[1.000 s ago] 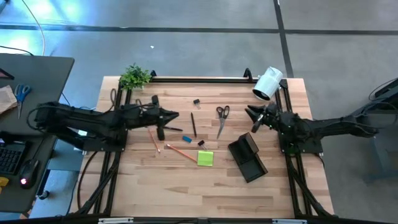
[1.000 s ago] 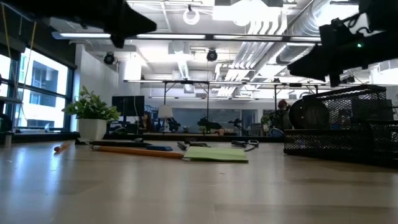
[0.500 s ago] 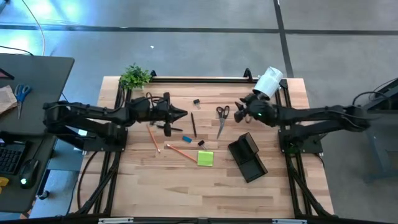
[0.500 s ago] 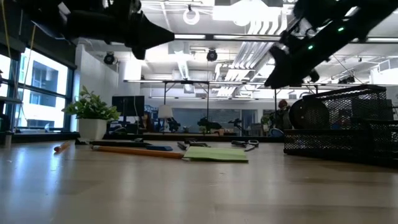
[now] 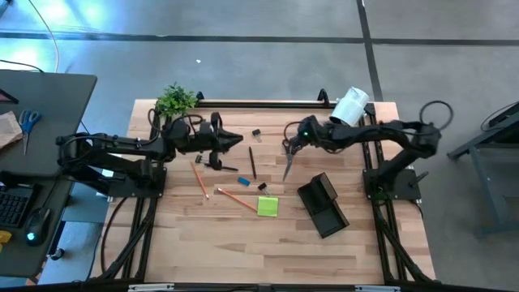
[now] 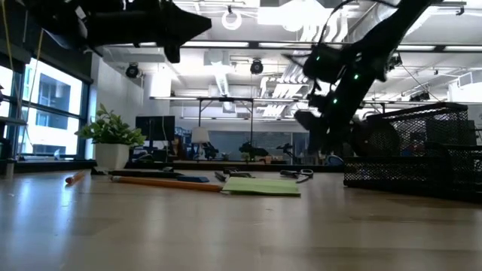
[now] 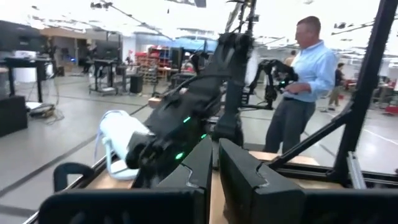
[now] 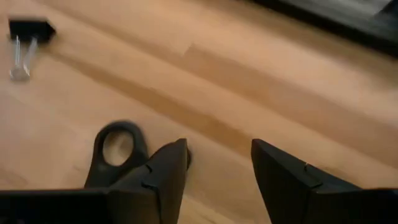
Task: Pick and place office supplies into organizer
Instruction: Put the black scissors into the black desk organizer
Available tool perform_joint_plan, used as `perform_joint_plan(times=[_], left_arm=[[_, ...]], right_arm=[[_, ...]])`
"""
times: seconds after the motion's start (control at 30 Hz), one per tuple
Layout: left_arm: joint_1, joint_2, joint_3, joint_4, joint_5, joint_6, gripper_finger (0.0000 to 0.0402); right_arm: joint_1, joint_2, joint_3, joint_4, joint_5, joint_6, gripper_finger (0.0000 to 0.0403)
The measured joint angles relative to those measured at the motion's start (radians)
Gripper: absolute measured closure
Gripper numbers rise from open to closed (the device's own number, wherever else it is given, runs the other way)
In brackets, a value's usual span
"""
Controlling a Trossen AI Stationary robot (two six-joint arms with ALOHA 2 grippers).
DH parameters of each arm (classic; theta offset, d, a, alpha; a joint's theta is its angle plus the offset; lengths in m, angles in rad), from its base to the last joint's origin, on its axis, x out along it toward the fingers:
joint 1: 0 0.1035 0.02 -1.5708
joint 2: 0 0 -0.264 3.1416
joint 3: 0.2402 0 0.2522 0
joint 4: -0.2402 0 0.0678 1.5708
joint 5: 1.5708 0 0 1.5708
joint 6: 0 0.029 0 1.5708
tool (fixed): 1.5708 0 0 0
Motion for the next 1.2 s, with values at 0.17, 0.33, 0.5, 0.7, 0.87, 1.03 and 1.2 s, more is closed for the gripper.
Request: perform_joint_plan(times=[0.17, 0.33, 0.5, 0.7, 0.87, 1.03, 1.2], left_arm=[[0.002, 0.020, 0.000, 0.051, 0.040, -0.002, 0.0383], [0.000, 0.020, 0.000, 0.021, 0.077, 0.004, 0.0383], [0.000, 0.020, 0.000, 0.006, 0.077, 0.009, 0.0383], [0.000, 0.020, 0.000, -0.008, 0.077, 0.004, 0.0382], [0.000, 0.020, 0.000, -0.009, 0.077, 0.000, 0.0382], [0.000, 0.020, 0.000, -0.009, 0.077, 0.000, 0.0382], [0.000, 0.020, 0.000, -0.009, 0.077, 0.000, 0.0383]], right_arm=[[-0.030, 0.094, 0.060, -0.073, -0.114, 0.029, 0.0212], [-0.033, 0.123, 0.092, -0.116, -0.150, 0.048, 0.0219], [-0.033, 0.123, 0.092, -0.128, -0.152, 0.047, 0.0237], [-0.033, 0.123, 0.071, -0.071, -0.144, 0.020, 0.0270], [-0.044, 0.123, 0.061, -0.032, -0.145, 0.018, 0.0291], [-0.055, 0.123, 0.060, -0.041, -0.146, 0.021, 0.0307], [-0.054, 0.123, 0.060, -0.041, -0.149, 0.037, 0.0319]])
